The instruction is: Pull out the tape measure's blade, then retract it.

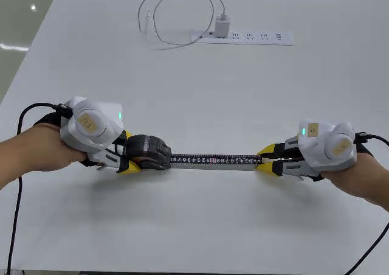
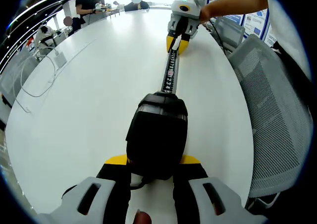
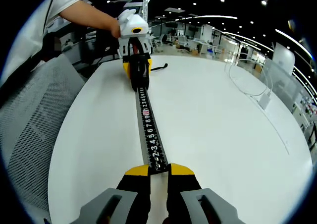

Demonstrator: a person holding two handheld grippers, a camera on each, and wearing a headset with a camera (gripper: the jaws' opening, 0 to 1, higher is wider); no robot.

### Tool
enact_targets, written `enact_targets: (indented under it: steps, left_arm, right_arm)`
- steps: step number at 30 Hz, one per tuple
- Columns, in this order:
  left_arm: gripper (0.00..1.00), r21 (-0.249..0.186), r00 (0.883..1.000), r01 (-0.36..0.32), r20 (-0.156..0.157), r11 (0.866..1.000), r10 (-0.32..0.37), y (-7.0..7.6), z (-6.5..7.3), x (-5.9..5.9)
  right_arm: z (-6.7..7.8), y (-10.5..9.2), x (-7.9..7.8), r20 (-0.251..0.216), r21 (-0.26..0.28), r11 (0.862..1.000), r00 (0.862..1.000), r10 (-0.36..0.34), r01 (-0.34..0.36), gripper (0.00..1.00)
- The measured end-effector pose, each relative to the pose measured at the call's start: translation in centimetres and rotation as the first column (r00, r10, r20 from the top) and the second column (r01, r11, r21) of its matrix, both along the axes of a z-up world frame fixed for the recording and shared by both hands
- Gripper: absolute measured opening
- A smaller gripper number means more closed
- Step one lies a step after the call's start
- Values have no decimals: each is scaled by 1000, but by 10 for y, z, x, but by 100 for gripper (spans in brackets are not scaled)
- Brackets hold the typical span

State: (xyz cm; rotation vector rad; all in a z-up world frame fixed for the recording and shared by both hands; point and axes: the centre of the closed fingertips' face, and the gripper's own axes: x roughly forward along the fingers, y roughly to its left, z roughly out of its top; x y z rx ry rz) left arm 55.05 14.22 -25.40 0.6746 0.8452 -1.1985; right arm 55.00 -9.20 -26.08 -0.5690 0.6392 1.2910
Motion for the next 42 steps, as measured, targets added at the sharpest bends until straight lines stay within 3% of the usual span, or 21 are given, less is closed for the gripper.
enact_targets:
  steps: [42]
  left_arm:
    - [28, 1, 1000, -2, 2, 1000, 2, 0, -1, 0]
  right_arm:
    - [1, -30, -2, -16, -60, 998, 1000, -14, 14, 7]
